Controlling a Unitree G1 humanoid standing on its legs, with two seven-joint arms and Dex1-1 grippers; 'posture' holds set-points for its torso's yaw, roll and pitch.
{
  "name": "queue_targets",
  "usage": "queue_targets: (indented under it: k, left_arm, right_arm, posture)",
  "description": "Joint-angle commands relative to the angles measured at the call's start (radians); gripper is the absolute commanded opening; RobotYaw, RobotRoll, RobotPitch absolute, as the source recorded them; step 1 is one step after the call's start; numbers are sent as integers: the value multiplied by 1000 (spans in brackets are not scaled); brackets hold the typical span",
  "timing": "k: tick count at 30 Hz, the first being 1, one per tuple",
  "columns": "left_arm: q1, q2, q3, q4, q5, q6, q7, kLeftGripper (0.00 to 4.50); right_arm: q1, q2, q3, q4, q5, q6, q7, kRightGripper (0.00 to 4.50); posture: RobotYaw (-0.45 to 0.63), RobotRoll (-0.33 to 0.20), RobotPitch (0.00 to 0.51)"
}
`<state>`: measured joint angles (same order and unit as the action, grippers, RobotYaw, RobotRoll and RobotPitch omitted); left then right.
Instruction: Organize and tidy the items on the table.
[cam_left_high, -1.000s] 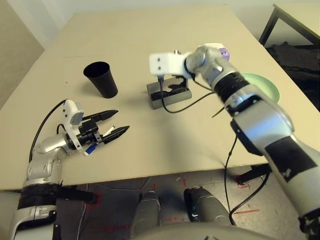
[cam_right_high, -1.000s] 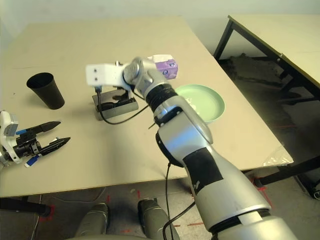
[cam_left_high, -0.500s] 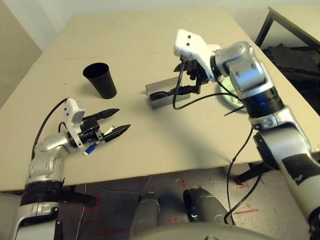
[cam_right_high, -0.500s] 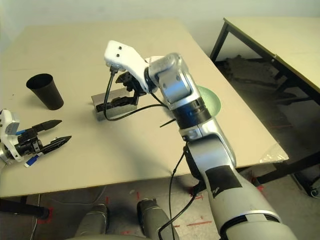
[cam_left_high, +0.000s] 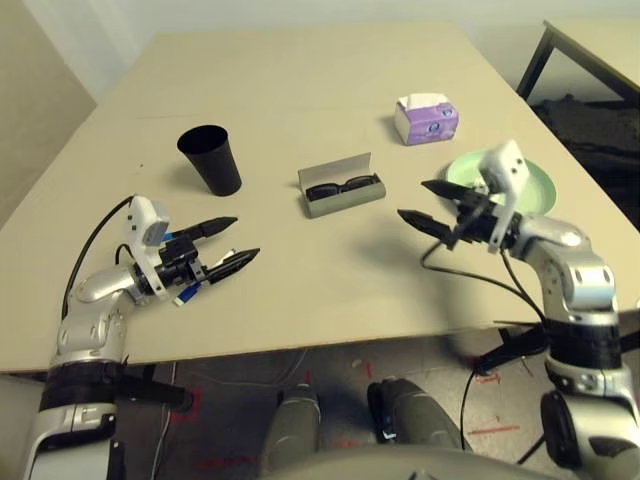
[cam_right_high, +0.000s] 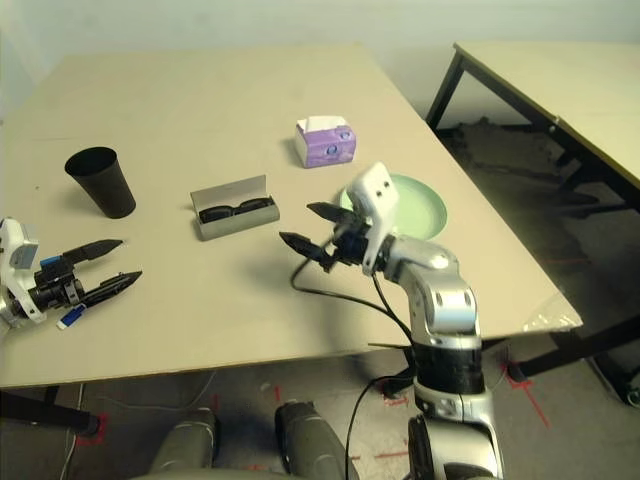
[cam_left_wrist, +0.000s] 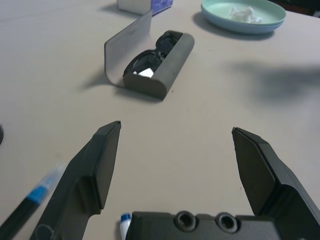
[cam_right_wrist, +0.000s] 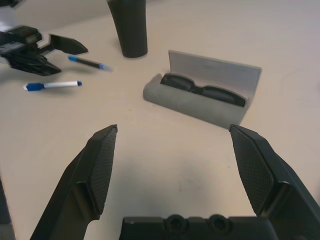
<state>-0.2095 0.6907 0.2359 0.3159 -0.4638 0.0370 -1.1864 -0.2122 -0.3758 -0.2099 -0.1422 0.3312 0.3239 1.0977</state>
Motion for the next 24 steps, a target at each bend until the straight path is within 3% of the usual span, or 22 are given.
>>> queue_targets:
  k: [1, 7, 15, 24]
  left_arm:
    - [-9, 1, -14, 19, 24, 1, 8, 4500]
    - [-25, -13, -25, 32, 53, -11, 50, 4500]
    - [-93, -63, -54, 100, 116, -28, 143, 4500]
    - [-311, -157, -120, 371, 238, -88, 288, 1425]
  right_arm:
    - [64, -37, -36, 120, 65, -225, 138, 4469]
    - [119, -88, -45, 362, 119, -440, 301, 4469]
    - [78, -119, -32, 521, 139, -545, 381, 4469]
    - [55, -123, -27, 530, 164, -559, 393, 4500]
  posture:
    - [-57, 0, 131]
    - [-57, 0, 123]
    - [-65, 0, 115]
    - [-87, 0, 105]
